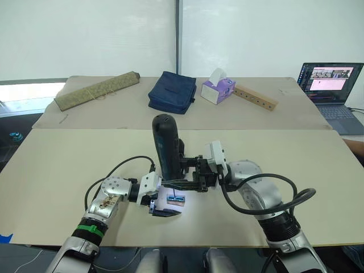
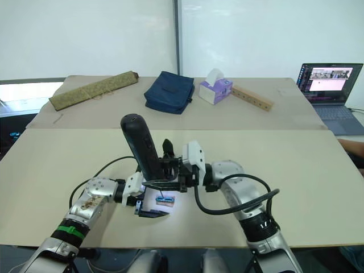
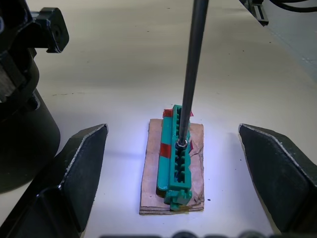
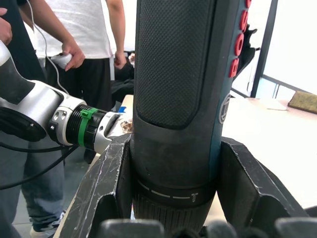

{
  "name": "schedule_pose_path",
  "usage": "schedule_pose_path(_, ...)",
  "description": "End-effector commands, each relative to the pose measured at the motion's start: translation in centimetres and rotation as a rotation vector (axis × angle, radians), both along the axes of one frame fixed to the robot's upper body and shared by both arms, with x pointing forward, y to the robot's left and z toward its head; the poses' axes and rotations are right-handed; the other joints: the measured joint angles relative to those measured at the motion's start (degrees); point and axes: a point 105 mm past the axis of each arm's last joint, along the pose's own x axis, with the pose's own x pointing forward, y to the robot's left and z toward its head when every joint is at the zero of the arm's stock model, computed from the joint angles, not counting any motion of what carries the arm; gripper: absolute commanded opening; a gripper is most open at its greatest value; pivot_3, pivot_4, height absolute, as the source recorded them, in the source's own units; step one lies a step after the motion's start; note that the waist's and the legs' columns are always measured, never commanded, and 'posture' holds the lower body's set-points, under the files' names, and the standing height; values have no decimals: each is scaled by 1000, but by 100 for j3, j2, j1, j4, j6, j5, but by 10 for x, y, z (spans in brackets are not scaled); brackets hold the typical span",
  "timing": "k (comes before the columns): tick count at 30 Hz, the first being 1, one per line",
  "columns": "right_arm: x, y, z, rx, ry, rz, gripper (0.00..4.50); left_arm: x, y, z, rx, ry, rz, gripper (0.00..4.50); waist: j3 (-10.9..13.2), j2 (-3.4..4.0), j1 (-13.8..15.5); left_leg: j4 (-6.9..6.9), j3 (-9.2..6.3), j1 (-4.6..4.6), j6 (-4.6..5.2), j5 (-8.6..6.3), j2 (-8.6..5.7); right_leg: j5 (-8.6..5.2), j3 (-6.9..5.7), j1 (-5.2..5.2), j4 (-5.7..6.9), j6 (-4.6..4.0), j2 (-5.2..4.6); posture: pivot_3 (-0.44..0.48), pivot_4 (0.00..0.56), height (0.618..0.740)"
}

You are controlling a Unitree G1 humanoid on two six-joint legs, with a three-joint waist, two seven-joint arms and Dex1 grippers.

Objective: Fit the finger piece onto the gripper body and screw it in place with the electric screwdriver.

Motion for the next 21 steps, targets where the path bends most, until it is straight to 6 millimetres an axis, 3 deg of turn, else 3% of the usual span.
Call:
schedule_pose_path(1, -2, 3, 0, -19, -11, 12, 1954, 0, 6, -8, 18, 28, 34, 4481, 0, 0, 0, 0, 0, 0, 0, 0, 0, 0, 0, 0, 0, 0, 0, 0, 150, 740)
schedule_pose_path(21, -10, 2, 27, 99, -134, 39, 1954, 2, 9, -8, 18, 26, 38, 4481, -1, 0, -3, 0, 0, 0, 0, 0, 0, 0, 0, -1, 0, 0, 1, 0, 150, 740)
